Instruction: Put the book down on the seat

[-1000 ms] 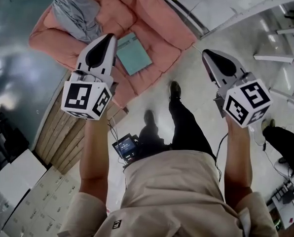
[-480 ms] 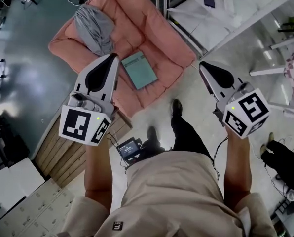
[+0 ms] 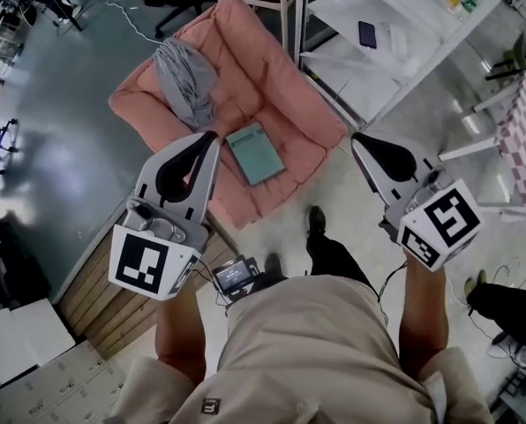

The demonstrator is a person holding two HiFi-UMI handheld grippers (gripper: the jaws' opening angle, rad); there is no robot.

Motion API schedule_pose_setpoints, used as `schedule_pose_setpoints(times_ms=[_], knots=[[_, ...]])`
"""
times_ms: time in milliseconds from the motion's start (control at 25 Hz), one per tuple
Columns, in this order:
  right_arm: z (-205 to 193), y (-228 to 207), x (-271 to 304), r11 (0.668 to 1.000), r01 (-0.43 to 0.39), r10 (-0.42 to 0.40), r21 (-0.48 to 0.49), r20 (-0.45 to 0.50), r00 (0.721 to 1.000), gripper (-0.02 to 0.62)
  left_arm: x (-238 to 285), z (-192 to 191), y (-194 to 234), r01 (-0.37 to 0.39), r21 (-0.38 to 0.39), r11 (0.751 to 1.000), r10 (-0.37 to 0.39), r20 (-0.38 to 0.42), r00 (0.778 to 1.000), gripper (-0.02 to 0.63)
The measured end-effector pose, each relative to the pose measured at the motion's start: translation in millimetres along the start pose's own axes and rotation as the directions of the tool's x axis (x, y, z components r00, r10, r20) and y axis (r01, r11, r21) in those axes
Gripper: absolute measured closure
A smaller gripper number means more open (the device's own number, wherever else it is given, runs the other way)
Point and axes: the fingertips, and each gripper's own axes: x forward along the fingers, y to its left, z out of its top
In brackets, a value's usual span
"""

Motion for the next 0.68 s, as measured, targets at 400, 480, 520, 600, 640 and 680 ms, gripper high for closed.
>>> schedule_pose_setpoints(times_ms=[400,480,520,600,640,680], knots=[[16,29,-17,0.999,0.024,-0.024,-0.038,-0.002,1.000,0.606,-36,12,-6,0.023,-0.011,1.000,-0.022,0.036,0.999,0.597],[-1,26,-17,0.998,0.027,-0.027,-0.048,0.010,1.000,0.606,-35,-4,-13,0.021,-0.007,1.000,-0.020,0.045,0.999,0.597],[-15,24,-16,0.998,0.027,-0.027,-0.048,0.015,1.000,0.606,-33,-17,-18,0.020,-0.005,1.000,-0.020,0.043,0.999,0.597],[-53,25,-10,1.000,0.016,-0.016,-0.017,0.022,1.000,0.606,-33,-50,-29,0.022,0.004,1.000,-0.022,0.008,1.000,0.597],[-76,29,-5,1.000,0.005,-0.005,0.013,0.026,1.000,0.606,-36,-68,-35,0.024,0.010,1.000,-0.024,-0.025,0.999,0.597],[-99,34,0,0.999,-0.008,0.007,0.048,0.030,1.000,0.606,-40,-87,-40,0.028,0.017,0.999,-0.027,-0.062,0.998,0.597]])
